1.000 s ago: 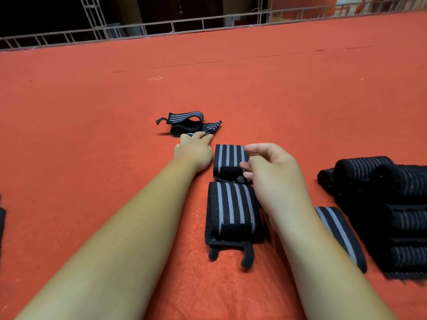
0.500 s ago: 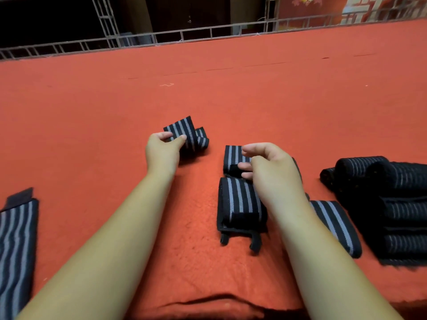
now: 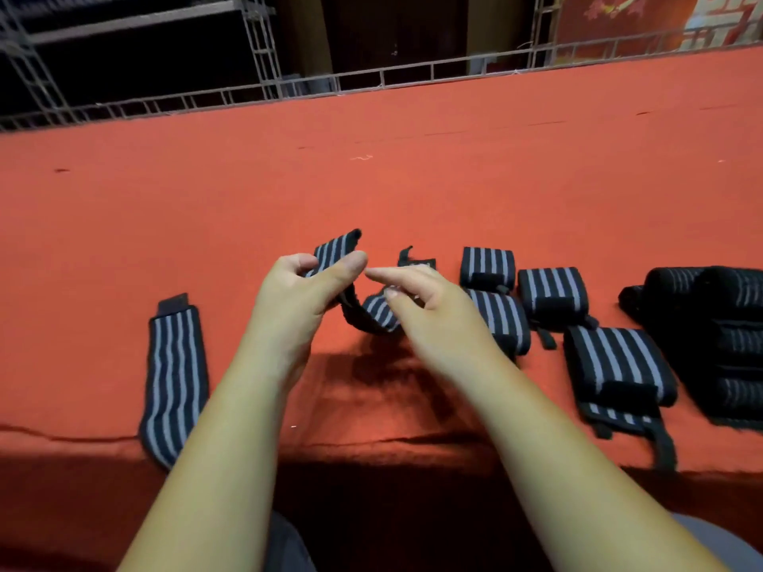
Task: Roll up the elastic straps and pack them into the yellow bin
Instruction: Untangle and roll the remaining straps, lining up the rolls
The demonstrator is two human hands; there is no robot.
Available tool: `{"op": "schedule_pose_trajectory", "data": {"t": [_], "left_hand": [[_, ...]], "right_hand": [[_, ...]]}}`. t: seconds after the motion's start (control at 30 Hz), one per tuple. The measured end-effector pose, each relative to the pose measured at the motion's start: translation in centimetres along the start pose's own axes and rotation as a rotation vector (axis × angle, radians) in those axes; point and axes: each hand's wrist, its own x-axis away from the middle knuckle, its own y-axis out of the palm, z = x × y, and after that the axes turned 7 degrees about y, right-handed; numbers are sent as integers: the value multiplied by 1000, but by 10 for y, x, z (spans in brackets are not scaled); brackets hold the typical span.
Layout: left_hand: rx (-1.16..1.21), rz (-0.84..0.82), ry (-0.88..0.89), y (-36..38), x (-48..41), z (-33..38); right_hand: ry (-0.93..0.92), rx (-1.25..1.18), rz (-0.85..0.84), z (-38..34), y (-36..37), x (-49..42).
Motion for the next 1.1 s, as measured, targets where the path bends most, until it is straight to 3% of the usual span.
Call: {"op": "schedule_pose_trajectory", "data": {"t": [0.23, 0.37, 0.67, 0.8, 0.9, 1.0, 1.1], "left_hand": [[90, -35, -36, -28, 44, -6], [3, -102, 18, -37, 49, -6], [220, -28, -101, -49, 39, -6], [44, 51, 6, -54, 36, -12], [-163, -135, 183, -60, 36, -12], [-258, -387, 191, -62, 44, -8], [-329, -425, 199, -60, 48, -10]], "right_hand": [[-60, -47, -179, -6, 34, 21], [-74, -51, -179, -1, 47, 22], [106, -138, -197, 2, 43, 13], [19, 2, -133, 3, 35, 14], [8, -83, -106, 0, 35, 17], [-10, -194, -114, -1, 33, 19], [-3, -202, -98, -2, 30, 22]]}}
